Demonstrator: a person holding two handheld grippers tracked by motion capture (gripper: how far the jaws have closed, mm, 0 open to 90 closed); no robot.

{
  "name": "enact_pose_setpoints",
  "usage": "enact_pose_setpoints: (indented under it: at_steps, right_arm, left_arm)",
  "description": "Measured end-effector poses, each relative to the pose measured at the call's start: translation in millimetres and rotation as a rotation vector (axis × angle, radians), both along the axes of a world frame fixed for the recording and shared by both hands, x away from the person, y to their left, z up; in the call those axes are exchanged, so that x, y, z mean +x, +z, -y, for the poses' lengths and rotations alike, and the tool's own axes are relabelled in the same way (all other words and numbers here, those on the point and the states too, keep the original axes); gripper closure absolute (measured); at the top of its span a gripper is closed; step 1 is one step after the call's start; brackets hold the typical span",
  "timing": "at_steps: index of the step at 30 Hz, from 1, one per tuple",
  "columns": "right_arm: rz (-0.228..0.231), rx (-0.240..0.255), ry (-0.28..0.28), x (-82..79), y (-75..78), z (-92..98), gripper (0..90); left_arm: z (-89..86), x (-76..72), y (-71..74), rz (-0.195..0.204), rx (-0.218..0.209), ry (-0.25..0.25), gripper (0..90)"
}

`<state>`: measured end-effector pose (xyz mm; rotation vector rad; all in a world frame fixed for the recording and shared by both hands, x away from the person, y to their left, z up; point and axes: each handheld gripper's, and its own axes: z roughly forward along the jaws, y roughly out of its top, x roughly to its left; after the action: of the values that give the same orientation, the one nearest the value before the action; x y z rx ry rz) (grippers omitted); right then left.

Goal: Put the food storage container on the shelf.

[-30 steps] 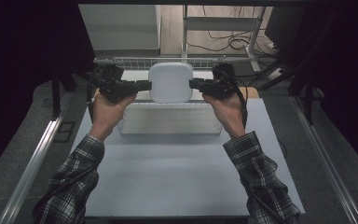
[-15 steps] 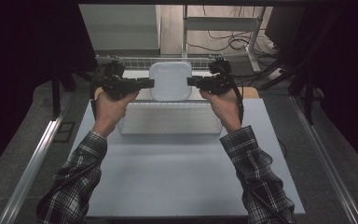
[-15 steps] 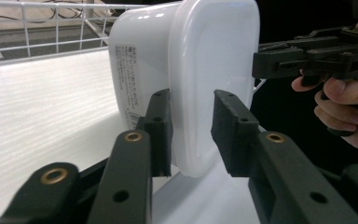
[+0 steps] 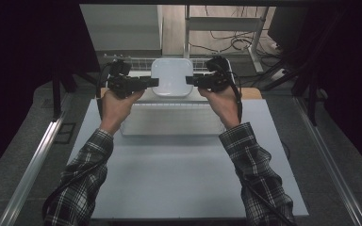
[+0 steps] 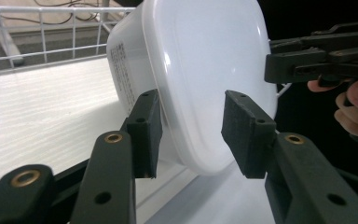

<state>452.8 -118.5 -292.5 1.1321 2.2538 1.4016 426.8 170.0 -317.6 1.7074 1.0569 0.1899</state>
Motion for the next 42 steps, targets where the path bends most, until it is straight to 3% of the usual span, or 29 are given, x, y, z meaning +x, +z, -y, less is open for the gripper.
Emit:
enact_pose_setpoints:
  at_steps: [4,11,16,19,24,27,28,29,33,36,42]
  right_arm:
    - [-0.018,0.018,-0.003,7.2,-1.4,1.0,59.8]
    - [-0.025,0.020,-0.005,14.1,-2.5,0.2,55.1]
    - [0.020,-0.020,-0.061,17.5,-2.7,-3.7,53.4]
    - [0.020,-0.004,-0.072,20.0,-4.0,-3.8,53.8]
    - [0.022,0.005,-0.092,22.9,-5.1,-3.8,54.2]
    - [0.029,0.003,-0.100,23.8,-5.6,-2.6,52.8]
    - [0.036,0.002,-0.104,23.5,-5.5,-2.4,51.6]
    - [0.043,0.002,-0.102,22.7,-5.2,-1.8,49.0]
    - [0.050,0.038,-0.075,19.4,-4.7,2.1,41.6]
    - [0.045,0.061,-0.047,15.1,-6.9,6.4,31.3]
    - [0.084,0.026,-0.017,4.3,-15.0,11.8,14.5]
  left_arm:
    - [2.3,4.7,-2.2,-0.013,0.033,0.005,59.4]
    - [5.0,8.8,-4.2,0.000,0.031,0.026,54.6]
    - [7.2,13.5,-3.1,0.001,0.021,0.047,49.0]
    - [8.0,18.6,-0.8,0.028,0.060,0.075,47.6]
    - [11.7,23.9,0.2,0.061,0.090,0.115,46.3]
    - [14.5,24.7,2.2,0.078,0.128,0.134,42.5]
    - [15.1,23.3,3.5,0.097,0.154,0.145,40.1]
    - [15.1,21.8,4.3,0.111,0.153,0.150,36.0]
    - [11.2,17.1,6.9,0.140,0.103,0.126,25.9]
    - [10.5,12.4,5.6,0.111,0.092,0.056,20.1]
    - [11.7,1.8,-0.5,0.098,0.089,-0.018,11.5]
